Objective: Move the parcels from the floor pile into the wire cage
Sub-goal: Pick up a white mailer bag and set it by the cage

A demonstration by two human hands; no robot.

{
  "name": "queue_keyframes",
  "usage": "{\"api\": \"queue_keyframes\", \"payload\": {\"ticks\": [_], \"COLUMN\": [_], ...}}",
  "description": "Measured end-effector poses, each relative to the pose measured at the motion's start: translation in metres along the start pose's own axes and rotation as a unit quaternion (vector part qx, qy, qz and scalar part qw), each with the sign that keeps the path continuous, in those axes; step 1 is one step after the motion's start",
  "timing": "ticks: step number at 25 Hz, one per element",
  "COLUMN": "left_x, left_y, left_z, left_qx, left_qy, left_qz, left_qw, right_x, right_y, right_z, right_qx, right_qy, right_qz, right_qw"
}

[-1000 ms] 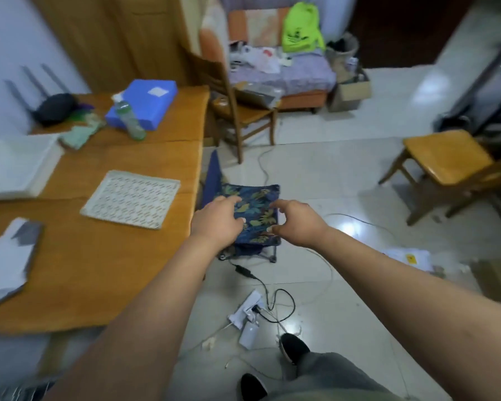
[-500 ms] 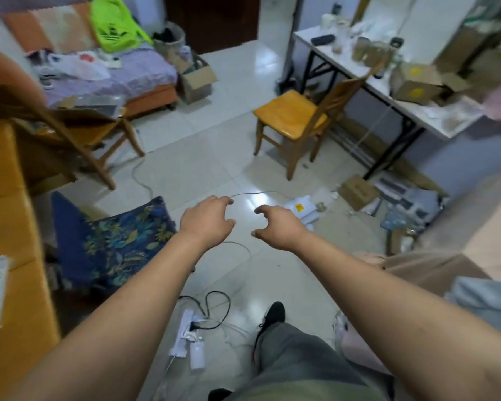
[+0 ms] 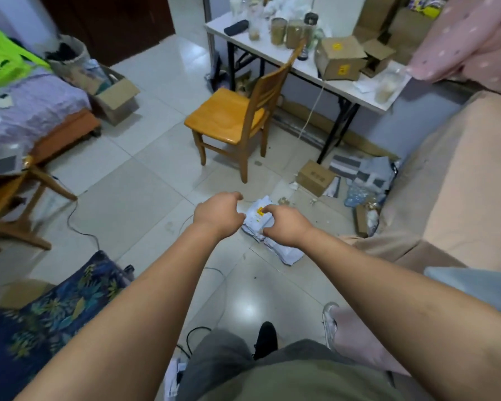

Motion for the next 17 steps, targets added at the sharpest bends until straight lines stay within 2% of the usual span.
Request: {"api": "queue_keyframes", "payload": {"ticks": [9, 17], "left_x": [-0.038, -0.053], "left_y": [0.130, 0.237], "left_z": [0.001, 0.014], "left_qx": [0.062, 0.116], "left_qy": [0.059, 0.135], "left_qz": [0.075, 0.181], "left_qw": [0.994, 0.967], "right_x": [-0.048, -0.074], "right_y": [0.075, 0.150], "right_z": [-0.040, -0.062], "right_qx": [-0.025, -0.057], "right_qy": [0.063, 0.140], "right_qz": [0.092, 0.160], "right_qw": [0.993, 0.975]}}
Point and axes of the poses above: each hand's wrist, its own y-axis towards the middle knuckle, its own z-axis out of the palm, x = y × z, the point moved 2 cm from there along y, towards the middle knuckle, and after that the axes turned 1 degree about y, right-handed, at the moved point
